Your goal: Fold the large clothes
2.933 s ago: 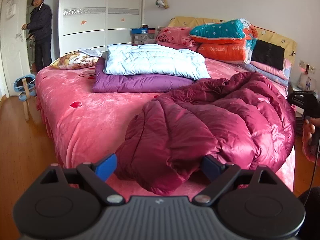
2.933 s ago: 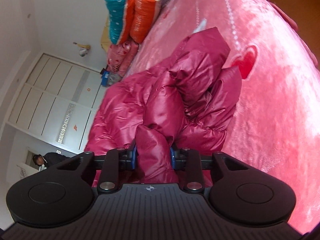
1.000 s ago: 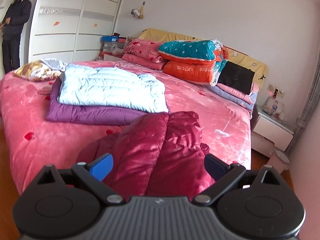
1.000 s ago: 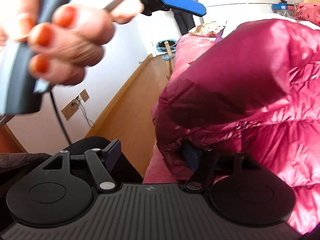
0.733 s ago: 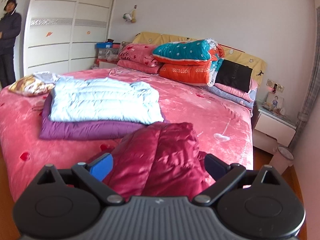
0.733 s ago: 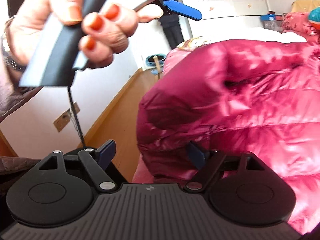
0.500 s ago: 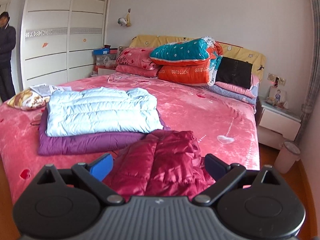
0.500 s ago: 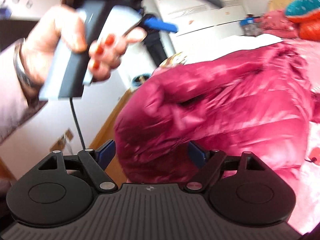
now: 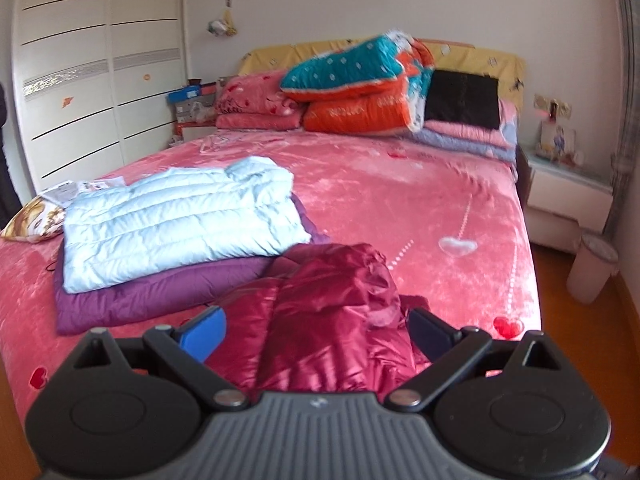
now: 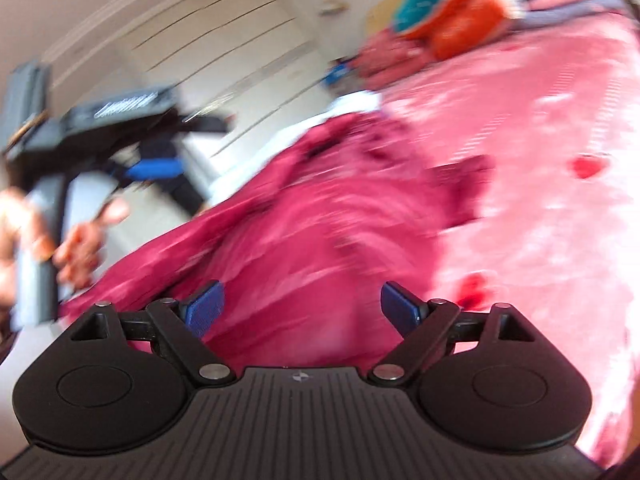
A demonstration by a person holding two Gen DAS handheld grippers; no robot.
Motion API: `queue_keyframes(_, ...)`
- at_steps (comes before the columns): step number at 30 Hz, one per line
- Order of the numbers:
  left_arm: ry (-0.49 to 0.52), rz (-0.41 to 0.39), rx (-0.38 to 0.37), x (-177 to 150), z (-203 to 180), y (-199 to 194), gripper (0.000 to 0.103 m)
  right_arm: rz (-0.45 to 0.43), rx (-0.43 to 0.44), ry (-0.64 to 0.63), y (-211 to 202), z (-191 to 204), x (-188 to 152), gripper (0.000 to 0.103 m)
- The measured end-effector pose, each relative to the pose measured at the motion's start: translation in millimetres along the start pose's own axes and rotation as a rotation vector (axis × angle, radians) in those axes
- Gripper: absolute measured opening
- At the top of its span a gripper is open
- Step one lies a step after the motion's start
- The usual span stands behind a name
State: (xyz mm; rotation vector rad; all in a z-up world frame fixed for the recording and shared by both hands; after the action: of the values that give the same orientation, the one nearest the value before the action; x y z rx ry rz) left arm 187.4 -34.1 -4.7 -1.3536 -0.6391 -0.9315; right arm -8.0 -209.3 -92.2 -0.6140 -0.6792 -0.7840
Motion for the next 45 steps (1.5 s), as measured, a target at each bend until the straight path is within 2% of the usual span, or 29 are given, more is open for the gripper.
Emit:
queue_keyframes(3,0.044,0.016,-0.007,1,-15,12,0.098,-0.043,-0.098,0.072,-13,-27,7,0.103)
queue_keyframes(7,0.117,0.053,-0.034,-3,-40,30,0.098,-0.067,-0.179,0.168,-13,-44,10,0.103)
queue_keyframes(9,0.168,0.069,-0.035,-8,-53,41,0.098,-0.069,-0.181,0.211,-8,-44,11,0.103)
queue_keyframes(12,0.220,0.067,0.001,-9,-61,55,0.098,-0.066,-0.170,0.221,-8,-42,12,0.103)
queue_keyframes(20,0.145,0.098,0.156,5,-39,98,0.095,-0.041,-0.145,0.206,14,-31,20,0.103)
queue_keyframes(23,0.175,0.119,0.226,5,-33,110,0.083,-0.038,-0.142,0.223,19,-38,17,0.103)
queue_keyframes(25,0.177,0.136,0.251,4,-30,114,0.061,-0.035,-0.144,0.230,20,-40,16,0.103)
queue_keyframes(26,0.167,0.146,0.253,2,-27,114,0.054,-0.033,-0.145,0.232,23,-43,15,0.103)
queue_keyframes(28,0.155,0.152,0.261,1,-22,112,0.023,-0.027,-0.154,0.236,26,-46,16,0.103)
queue_keyframes(31,0.124,0.098,0.282,5,-14,96,0.005,-0.030,-0.163,0.251,26,-50,15,0.103)
queue_keyframes(37,0.043,0.006,0.294,11,14,48,0.002,-0.029,-0.181,0.280,31,-55,12,0.103)
queue_keyframes(45,-0.123,-0.069,0.293,-1,79,-49,0.002,-0.003,-0.224,0.274,39,-61,9,0.103)
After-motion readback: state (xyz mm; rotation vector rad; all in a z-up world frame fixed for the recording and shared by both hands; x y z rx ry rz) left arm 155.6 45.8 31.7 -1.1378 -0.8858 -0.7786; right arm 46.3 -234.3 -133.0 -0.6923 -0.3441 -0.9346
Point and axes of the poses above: each gripper's, at about its wrist camera, not at the fingertips, and y roughly the way its jaws point, z to its left, x to its top, the point moved 6 cm from there along y, roughly the way its jaws point, and after that the axes turned 9 degrees about x, right-handed, at the moved point
